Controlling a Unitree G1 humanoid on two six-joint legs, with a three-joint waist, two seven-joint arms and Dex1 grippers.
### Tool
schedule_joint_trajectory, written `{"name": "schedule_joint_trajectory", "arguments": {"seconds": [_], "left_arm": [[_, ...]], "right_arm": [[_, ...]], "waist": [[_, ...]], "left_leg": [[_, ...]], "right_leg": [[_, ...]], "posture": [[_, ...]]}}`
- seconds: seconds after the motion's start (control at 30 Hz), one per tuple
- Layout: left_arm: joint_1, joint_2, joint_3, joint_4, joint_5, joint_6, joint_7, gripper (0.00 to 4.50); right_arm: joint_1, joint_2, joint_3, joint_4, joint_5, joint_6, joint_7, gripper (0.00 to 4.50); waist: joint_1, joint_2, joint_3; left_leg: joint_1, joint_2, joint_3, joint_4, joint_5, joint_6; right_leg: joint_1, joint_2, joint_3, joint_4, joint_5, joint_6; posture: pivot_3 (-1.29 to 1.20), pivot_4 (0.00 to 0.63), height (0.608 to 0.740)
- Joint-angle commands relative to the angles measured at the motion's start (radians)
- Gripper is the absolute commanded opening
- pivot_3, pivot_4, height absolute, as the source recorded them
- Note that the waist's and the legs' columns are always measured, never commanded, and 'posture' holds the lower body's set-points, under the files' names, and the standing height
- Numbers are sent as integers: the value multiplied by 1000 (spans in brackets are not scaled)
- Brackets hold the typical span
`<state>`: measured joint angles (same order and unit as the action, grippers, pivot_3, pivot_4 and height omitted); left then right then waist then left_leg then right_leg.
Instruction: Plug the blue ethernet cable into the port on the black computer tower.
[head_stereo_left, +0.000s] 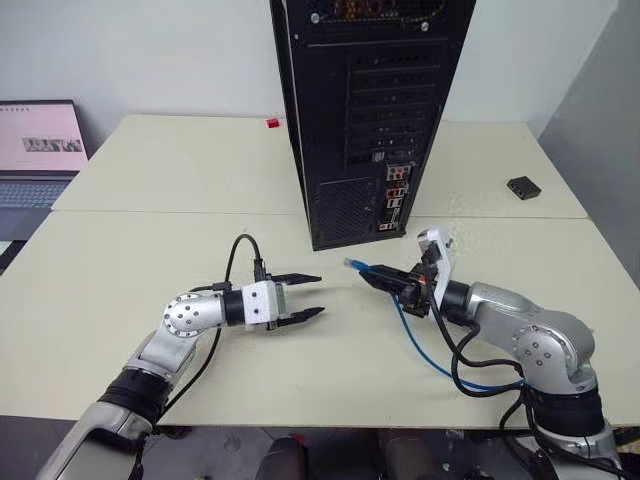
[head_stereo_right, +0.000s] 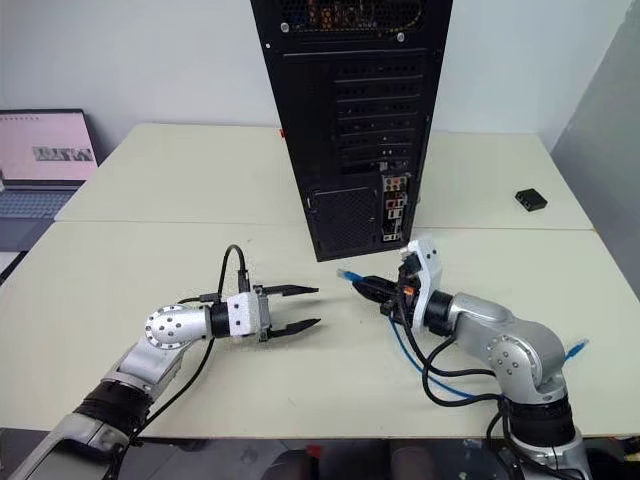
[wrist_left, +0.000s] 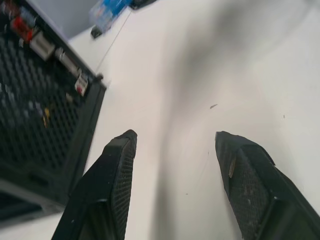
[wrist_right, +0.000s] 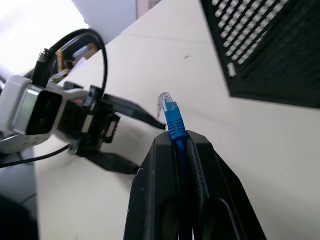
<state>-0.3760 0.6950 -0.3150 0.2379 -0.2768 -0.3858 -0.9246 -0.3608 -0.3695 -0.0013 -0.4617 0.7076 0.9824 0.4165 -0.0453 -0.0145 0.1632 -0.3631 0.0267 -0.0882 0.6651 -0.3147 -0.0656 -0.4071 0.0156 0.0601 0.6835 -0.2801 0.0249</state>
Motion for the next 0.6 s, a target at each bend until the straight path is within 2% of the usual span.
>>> {"name": "schedule_joint_trajectory", "arguments": {"seconds": [0.03,0.17,0.3,0.43,0.6], "left_arm": [[1,-37,92,-177,-89,335,135,2669],[11,-91,141,-331,-137,610,262,2669],[13,-155,195,-444,-183,814,372,2669],[6,-196,230,-515,-184,915,442,2669],[35,-191,248,-574,-159,972,478,2669]], "right_arm": [[-26,10,9,-89,-155,-57,-176,0],[-26,78,41,-121,-303,-71,-362,0],[-28,154,93,-142,-405,-81,-466,0],[-43,224,124,-119,-468,-98,-516,0],[-59,276,122,-86,-513,-125,-534,0]], "waist": [[0,0,0],[-4,0,0],[-4,0,0],[-4,0,0],[-4,0,0]], "left_leg": [[0,0,0,0,0,0],[0,0,0,0,0,0],[0,0,0,-1,0,0],[0,1,0,0,0,-1],[0,0,1,-1,0,-1]], "right_leg": [[0,0,0,0,0,0],[0,0,0,0,0,0],[0,0,1,0,0,0],[0,0,1,0,0,0],[0,0,2,0,0,0]], "posture": [[0,150,740],[0,150,740],[0,150,740],[0,150,740],[0,150,740]]}}
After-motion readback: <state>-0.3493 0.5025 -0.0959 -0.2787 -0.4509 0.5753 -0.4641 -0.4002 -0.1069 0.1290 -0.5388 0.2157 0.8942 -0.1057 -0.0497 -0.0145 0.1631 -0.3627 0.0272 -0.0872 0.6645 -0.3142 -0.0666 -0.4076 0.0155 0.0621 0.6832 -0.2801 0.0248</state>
